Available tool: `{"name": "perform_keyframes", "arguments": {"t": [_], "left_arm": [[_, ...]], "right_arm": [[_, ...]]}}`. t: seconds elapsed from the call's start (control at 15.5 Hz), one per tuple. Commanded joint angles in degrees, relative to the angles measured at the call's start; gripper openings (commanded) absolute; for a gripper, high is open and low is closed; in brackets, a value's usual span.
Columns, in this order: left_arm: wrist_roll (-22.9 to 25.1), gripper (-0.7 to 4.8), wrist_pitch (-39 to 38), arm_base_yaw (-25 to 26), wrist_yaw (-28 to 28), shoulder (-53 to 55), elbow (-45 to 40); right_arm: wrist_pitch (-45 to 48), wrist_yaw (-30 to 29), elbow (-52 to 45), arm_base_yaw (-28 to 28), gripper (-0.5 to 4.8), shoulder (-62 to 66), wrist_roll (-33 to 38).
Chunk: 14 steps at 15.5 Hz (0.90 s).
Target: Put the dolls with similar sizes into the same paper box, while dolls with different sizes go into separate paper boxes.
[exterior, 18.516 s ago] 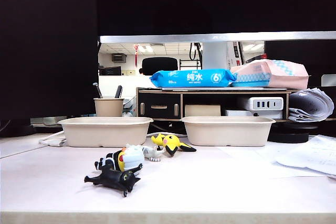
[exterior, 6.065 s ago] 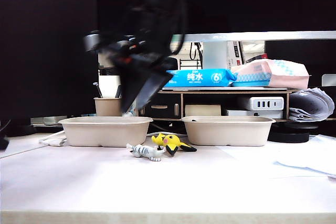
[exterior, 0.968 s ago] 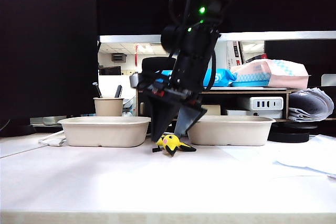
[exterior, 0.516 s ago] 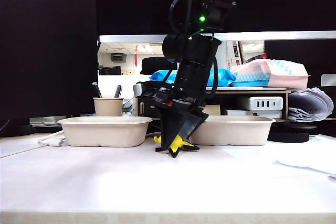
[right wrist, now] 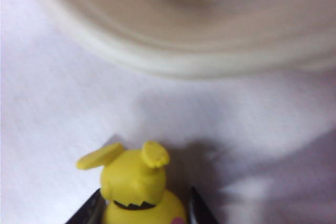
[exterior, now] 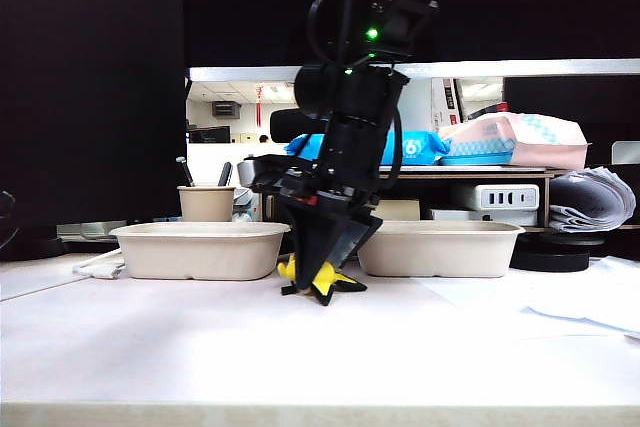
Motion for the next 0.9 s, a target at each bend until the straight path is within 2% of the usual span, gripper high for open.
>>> {"name": "perform_keyframes", "arguments": {"t": [0.06, 0.32, 0.45, 0.52, 0.71, 0.9], "left_arm": [[0.04, -0.05, 0.46, 0.0, 0.17, -1.07, 0.04], [0.04, -0.05, 0.48, 0.5, 0.15, -5.05, 0.04], [0.04, -0.05, 0.46, 2.73, 0.17, -6.95, 0.04], [0.04, -0.05, 0.48, 4.15, 0.17, -7.76, 0.04], [0.04, -0.05, 0.52, 7.91, 0.17, -8.41, 0.04], [0.04, -0.05, 0.52, 10.27, 0.15, -8.41, 0.04]], "right_arm": [[0.17, -0.5, 0.2, 0.31, 1.69, -0.17, 1.77], [0.39, -5.22, 0.22, 0.31, 1.69, -0.85, 5.05], [2.4, -13.6, 0.26, 0.55, 1.69, -1.38, 7.82], [3.13, -15.98, 0.59, 0.61, 1.69, -1.38, 8.59], [8.7, -18.49, 0.92, 2.01, 1.69, -1.62, 11.21], [14.8, -18.56, 1.4, 3.1, 1.69, -1.6, 12.55]]}}
